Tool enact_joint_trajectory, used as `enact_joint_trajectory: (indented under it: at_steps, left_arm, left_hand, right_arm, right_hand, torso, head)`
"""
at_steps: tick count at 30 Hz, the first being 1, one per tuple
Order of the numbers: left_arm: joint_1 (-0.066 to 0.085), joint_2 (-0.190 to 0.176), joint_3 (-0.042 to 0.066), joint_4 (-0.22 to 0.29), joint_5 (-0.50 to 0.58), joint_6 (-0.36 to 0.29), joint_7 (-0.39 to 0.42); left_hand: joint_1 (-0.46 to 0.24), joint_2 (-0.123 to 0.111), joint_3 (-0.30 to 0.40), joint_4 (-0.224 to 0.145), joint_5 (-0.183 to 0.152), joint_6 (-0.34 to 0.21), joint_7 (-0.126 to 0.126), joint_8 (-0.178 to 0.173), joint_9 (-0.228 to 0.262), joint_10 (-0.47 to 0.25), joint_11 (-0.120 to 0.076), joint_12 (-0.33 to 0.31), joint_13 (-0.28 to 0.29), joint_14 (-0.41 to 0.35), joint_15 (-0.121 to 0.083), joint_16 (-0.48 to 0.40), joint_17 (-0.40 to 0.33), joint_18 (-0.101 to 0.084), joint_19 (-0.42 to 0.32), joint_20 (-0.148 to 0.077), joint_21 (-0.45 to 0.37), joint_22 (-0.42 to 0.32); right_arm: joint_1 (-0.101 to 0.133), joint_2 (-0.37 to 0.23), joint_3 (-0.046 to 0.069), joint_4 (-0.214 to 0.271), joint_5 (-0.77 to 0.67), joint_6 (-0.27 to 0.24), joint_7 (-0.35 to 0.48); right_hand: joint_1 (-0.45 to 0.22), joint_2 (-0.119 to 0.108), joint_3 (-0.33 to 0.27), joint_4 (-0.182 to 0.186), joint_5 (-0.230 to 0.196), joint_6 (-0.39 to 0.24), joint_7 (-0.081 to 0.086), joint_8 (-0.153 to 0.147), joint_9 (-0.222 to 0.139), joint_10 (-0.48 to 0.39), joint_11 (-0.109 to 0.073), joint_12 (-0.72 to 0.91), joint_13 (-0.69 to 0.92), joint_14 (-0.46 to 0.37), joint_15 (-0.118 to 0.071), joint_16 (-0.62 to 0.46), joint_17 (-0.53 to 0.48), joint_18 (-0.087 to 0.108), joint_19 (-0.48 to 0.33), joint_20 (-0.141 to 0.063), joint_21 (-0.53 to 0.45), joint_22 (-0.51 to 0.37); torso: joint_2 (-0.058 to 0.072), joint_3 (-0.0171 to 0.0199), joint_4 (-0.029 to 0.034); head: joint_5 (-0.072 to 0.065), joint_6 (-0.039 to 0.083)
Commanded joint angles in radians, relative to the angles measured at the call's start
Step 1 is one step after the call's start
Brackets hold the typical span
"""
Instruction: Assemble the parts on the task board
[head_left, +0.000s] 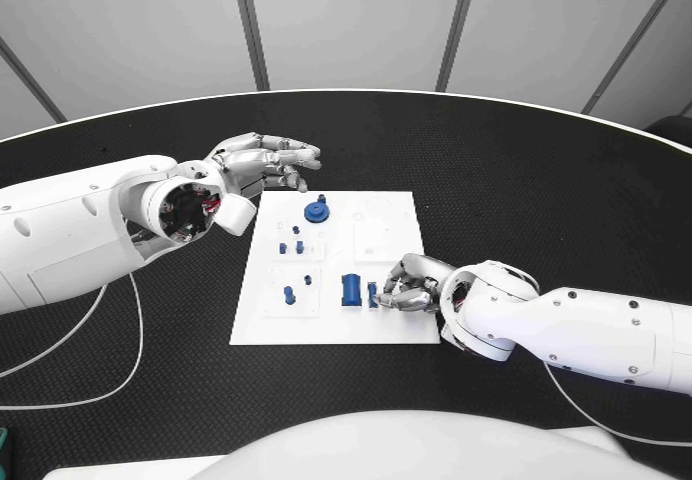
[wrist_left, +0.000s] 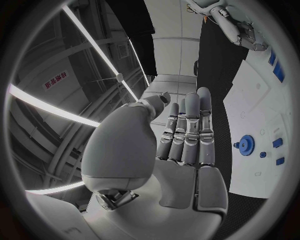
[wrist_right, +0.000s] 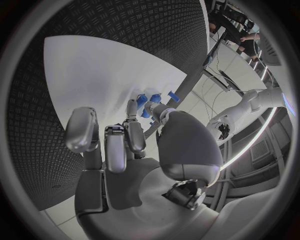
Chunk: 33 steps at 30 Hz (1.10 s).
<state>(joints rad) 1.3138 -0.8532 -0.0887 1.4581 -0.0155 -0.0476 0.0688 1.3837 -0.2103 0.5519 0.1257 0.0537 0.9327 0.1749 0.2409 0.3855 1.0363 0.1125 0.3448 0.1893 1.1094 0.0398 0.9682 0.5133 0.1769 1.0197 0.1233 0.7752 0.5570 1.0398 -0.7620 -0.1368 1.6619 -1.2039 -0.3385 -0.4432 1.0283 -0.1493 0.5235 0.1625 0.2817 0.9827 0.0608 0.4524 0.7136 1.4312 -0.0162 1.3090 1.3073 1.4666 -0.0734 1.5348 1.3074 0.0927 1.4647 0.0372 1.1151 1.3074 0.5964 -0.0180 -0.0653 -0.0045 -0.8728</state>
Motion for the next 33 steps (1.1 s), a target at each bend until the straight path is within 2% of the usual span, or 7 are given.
enact_joint_trajectory:
  at_steps: [1, 17, 25, 33]
  left_arm:
    - [0.000, 0.000, 0.000, 0.000, 0.000, 0.000, 0.000]
    - [0.000, 0.000, 0.000, 0.000, 0.000, 0.000, 0.000]
    - [0.000, -0.001, 0.000, 0.001, 0.000, -0.002, -0.001]
    - [0.000, -0.001, 0.000, 0.001, 0.000, -0.002, -0.001]
  left_hand:
    - [0.003, 0.010, -0.005, -0.002, -0.005, -0.003, 0.003, 0.005, 0.001, -0.006, -0.001, 0.004, 0.001, -0.007, -0.002, -0.003, 0.001, 0.006, 0.000, 0.005, -0.004, -0.001]
    - [0.003, 0.010, -0.005, -0.002, -0.005, -0.003, 0.003, 0.005, 0.001, -0.006, -0.001, 0.004, 0.001, -0.007, -0.002, -0.003, 0.001, 0.006, 0.000, 0.005, -0.004, -0.001]
    - [0.003, 0.010, -0.005, -0.002, -0.005, -0.003, 0.003, 0.005, 0.001, -0.006, -0.001, 0.004, 0.001, -0.007, -0.002, -0.003, 0.001, 0.006, 0.000, 0.005, -0.004, -0.001]
    - [0.003, 0.010, -0.005, -0.002, -0.005, -0.003, 0.003, 0.005, 0.001, -0.006, -0.001, 0.004, 0.001, -0.007, -0.002, -0.003, 0.001, 0.006, 0.000, 0.005, -0.004, -0.001]
  right_arm:
    - [0.000, 0.004, 0.000, -0.005, 0.000, 0.003, -0.001]
    - [0.000, 0.035, 0.000, -0.045, 0.000, 0.040, -0.024]
    - [0.000, 0.040, 0.000, -0.051, 0.000, 0.034, -0.030]
    - [0.000, 0.037, 0.000, -0.045, 0.000, 0.003, -0.006]
  right_hand:
    - [0.011, -0.001, 0.002, -0.005, -0.005, 0.001, -0.005, 0.005, 0.001, 0.007, -0.001, 0.005, 0.075, 0.089, -0.006, 0.001, 0.191, -0.018, 0.015, -0.008, 0.006, 0.146]
    - [0.039, -0.007, 0.010, -0.031, -0.026, 0.000, -0.008, 0.010, 0.003, 0.009, -0.003, 0.006, 0.077, 0.089, -0.008, 0.002, 0.192, -0.019, 0.016, -0.010, 0.007, 0.148]
    - [0.047, -0.004, 0.014, -0.036, -0.031, 0.000, -0.008, 0.011, 0.003, 0.011, -0.004, 0.009, 0.079, 0.090, -0.008, 0.002, 0.193, -0.019, 0.017, -0.010, 0.007, 0.149]
    - [0.036, -0.004, 0.009, -0.027, -0.037, 0.002, -0.006, 0.013, 0.003, 0.012, -0.002, 0.011, 0.081, 0.090, -0.008, 0.002, 0.193, -0.019, 0.017, -0.010, 0.006, 0.149]
  torso:
    - [0.000, 0.0010, -0.0002]
    - [0.000, 0.0014, -0.0006]
    - [0.001, 0.0017, 0.0001]
    - [0.001, 0.0022, -0.0011]
  head:
    - [0.000, 0.000]
    - [-0.002, 0.000]
    - [-0.003, 0.000]
    - [-0.001, 0.000]
